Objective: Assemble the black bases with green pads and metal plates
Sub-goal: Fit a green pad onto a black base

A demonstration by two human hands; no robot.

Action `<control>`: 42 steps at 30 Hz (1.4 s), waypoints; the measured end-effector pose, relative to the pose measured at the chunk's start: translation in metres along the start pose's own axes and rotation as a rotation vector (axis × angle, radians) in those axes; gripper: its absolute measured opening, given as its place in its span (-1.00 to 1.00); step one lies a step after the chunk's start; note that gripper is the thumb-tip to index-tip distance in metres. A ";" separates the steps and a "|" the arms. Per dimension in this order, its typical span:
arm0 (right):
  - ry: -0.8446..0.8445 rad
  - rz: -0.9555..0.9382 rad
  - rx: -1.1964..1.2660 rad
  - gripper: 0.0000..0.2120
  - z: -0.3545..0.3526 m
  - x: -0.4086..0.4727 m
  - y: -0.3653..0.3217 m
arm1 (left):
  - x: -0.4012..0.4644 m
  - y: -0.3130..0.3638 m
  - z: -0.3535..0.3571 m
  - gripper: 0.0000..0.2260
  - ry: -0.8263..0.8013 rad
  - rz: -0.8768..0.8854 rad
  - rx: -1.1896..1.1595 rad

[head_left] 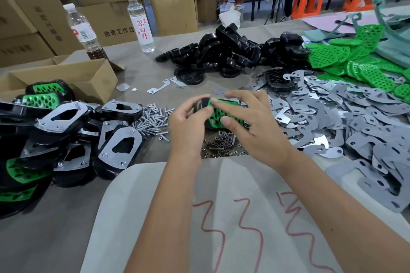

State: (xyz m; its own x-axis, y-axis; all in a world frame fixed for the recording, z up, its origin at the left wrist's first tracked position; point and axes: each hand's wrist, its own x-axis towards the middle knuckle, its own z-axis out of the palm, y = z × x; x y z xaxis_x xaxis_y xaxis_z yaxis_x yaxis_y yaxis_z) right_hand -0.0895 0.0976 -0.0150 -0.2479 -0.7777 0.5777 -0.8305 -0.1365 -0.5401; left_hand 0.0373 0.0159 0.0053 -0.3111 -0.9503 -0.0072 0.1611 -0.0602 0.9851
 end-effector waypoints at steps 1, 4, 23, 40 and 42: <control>0.022 0.024 -0.004 -0.62 0.000 -0.001 0.001 | 0.001 0.001 -0.002 -0.77 0.012 -0.034 -0.049; -0.006 0.041 -0.047 -0.78 -0.003 0.000 0.001 | 0.008 0.004 -0.009 -0.82 0.126 -0.075 -0.198; 0.272 0.320 0.610 -0.79 -0.001 0.001 0.003 | 0.012 -0.006 -0.006 -0.83 0.166 0.045 -0.071; 0.117 0.153 -0.003 -0.90 -0.006 0.004 -0.002 | 0.013 -0.015 0.001 -0.93 0.119 0.189 -0.023; 0.061 0.135 0.011 -0.89 -0.005 0.004 -0.001 | 0.013 -0.015 0.001 -0.92 0.114 0.185 -0.030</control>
State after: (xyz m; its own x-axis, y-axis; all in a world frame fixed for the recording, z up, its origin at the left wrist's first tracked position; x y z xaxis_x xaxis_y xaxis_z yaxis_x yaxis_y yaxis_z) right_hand -0.0923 0.0977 -0.0091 -0.3873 -0.7510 0.5348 -0.7819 -0.0398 -0.6221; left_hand 0.0303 0.0048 -0.0100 -0.1654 -0.9744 0.1525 0.2344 0.1113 0.9657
